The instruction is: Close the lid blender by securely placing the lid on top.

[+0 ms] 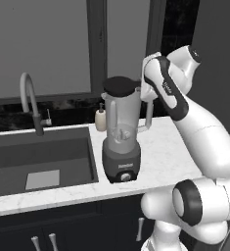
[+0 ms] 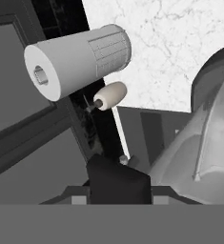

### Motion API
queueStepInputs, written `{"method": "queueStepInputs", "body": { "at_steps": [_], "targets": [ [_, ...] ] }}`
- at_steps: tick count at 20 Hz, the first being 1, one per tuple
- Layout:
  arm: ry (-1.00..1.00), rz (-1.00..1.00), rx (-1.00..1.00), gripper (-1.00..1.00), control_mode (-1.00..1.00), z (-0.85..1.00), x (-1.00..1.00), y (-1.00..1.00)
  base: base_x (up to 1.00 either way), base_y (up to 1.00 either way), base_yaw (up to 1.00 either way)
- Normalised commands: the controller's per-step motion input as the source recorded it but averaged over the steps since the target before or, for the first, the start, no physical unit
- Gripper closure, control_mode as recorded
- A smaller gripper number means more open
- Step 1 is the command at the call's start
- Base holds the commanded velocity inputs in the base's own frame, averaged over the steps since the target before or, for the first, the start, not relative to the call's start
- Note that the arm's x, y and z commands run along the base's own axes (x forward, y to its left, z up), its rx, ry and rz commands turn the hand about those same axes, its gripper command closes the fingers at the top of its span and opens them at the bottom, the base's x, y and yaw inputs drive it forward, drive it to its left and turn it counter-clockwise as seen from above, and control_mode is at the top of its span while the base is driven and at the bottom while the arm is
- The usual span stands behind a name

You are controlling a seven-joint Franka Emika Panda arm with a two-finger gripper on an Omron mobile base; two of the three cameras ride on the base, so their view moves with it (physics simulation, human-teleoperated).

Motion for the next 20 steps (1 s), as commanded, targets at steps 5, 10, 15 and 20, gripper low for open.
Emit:
{"method": "queueStepInputs", "body": {
  "at_steps": [5, 10, 15, 20],
  "targets": [
    [-0.09, 0.03, -0.05, 1.00, -1.00, -0.03, -0.26, 0.10, 0.00, 0.00, 0.00],
    [-0.06, 0.07, 0.00, 1.00, -1.00, 0.02, -0.57, 0.00, 0.00, 0.00, 0.00],
    [0.01, 0.10, -0.01, 1.00, -1.00, 0.00, -0.18, 0.00, 0.00, 0.00, 0.00],
    [0.07, 0.11, -0.07, 1.00, -1.00, -0.11, 0.00, 0.00, 0.00, 0.00, 0.00]
  ]
}}
